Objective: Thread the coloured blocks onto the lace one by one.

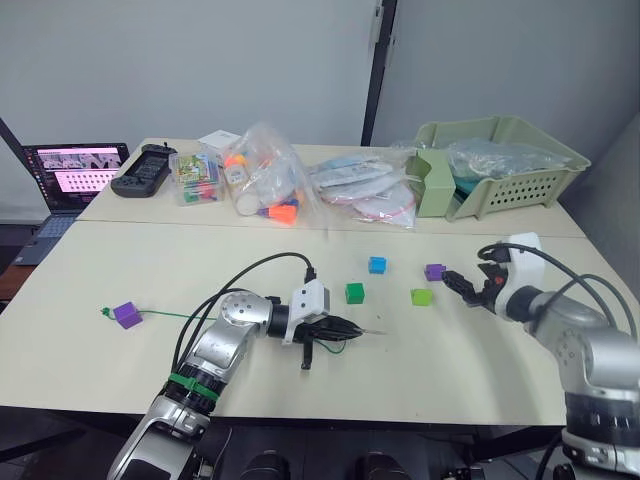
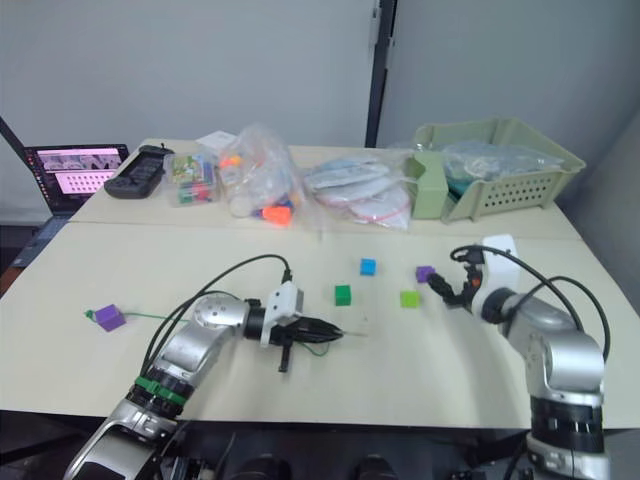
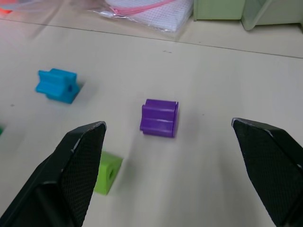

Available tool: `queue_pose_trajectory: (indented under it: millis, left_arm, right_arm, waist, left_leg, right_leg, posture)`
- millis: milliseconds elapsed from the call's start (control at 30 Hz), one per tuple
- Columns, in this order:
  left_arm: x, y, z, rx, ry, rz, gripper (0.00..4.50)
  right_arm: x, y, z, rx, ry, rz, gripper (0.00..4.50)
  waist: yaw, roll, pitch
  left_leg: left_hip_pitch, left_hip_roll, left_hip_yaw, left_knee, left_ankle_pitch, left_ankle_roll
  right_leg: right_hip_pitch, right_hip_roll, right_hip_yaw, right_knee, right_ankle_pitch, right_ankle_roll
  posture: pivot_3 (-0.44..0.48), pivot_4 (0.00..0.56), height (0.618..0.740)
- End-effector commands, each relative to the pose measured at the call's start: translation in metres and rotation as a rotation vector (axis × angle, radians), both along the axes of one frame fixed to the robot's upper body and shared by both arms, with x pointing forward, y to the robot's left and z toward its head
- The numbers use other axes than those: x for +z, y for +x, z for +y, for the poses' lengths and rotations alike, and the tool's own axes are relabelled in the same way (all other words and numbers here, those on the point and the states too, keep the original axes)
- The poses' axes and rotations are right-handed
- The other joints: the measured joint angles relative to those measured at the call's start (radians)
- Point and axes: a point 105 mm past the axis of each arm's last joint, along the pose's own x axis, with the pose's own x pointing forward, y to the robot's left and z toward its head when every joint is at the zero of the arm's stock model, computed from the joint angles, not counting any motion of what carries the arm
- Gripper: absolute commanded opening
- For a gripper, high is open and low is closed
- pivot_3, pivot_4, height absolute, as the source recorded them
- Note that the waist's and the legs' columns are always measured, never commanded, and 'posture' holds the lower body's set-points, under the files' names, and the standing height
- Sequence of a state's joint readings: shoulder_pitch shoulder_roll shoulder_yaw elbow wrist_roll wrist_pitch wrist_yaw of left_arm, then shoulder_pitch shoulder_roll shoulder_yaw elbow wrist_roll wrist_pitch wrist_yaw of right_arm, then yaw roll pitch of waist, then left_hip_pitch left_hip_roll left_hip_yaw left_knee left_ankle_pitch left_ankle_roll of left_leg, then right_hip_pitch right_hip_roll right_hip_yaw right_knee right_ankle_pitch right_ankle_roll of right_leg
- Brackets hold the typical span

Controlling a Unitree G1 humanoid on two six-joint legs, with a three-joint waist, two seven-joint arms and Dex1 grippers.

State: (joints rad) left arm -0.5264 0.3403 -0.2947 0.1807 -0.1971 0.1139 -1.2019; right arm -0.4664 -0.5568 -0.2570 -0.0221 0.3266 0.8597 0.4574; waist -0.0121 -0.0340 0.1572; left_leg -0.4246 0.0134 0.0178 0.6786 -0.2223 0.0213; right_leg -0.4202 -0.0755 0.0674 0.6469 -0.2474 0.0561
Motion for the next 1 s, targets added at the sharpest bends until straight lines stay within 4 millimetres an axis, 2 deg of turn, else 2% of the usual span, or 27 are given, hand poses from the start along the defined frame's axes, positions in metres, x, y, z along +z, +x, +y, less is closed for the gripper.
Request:
queue_pose_trajectory:
  millis: [33,167,633,767,967,1000]
  left_arm:
    - [0.012,-0.004,-0.005,0.013,-0.044,-0.031,0.0]
    - [0.012,-0.005,-0.005,0.042,-0.054,-0.028,0.0]
    - [0.011,-0.008,-0.003,0.081,-0.054,-0.029,0.0]
    - [0.011,-0.008,-0.004,0.082,-0.054,-0.03,0.0]
    - [0.011,-0.007,-0.004,0.079,-0.053,-0.029,0.0]
    - [0.011,-0.007,-0.005,0.078,-0.053,-0.028,0.0]
  right_arm:
    - [0.007,0.016,-0.002,-0.002,-0.028,-0.019,4.49]
    - [0.004,0.028,0.007,0.021,-0.028,0.005,4.49]
    - [-0.018,0.048,0.017,0.007,-0.061,0.071,4.49]
    - [-0.021,0.05,0.016,-0.009,-0.063,0.075,3.4]
    - [-0.017,0.05,0.017,-0.024,-0.037,0.046,1.32]
    - [-0.015,0.049,0.015,-0.028,-0.035,0.039,1.19]
  waist:
    - [-0.001,0.0,0.0]
    - [0.0,0.0,0.0]
    - [-0.002,0.001,0.0]
    - [-0.002,0.001,0.0]
    - [-0.004,0.001,0.0]
    - [-0.003,0.001,0.0]
  left_leg:
    - [0.0,0.0,0.0,0.0,0.0,0.0]
    - [0.0,0.0,0.0,-0.001,0.0,0.0]
    - [0.0,0.0,0.0,-0.001,0.0,0.0]
    - [0.0,0.0,0.0,-0.001,0.0,0.0]
    - [0.0,0.0,0.0,-0.001,0.0,0.0]
    - [0.0,0.0,-0.001,-0.001,0.0,0.0]
  right_leg:
    - [0.0,0.0,0.0,0.0,0.0,0.0]
    - [0.0,0.0,0.0,0.001,0.0,0.0]
    - [0.0,-0.001,0.0,0.001,0.0,0.0]
    - [-0.001,-0.001,0.0,0.001,0.0,0.0]
    - [-0.001,0.0,0.0,0.001,0.0,0.0]
    - [-0.001,0.0,0.0,0.001,0.0,0.0]
  posture:
    - [0.0,0.15,0.734]
    - [0.0,0.15,0.734]
    - [0.0,0.15,0.734]
    - [0.0,0.15,0.734]
    - [0.0,0.15,0.734]
    - [0.0,0.15,0.734]
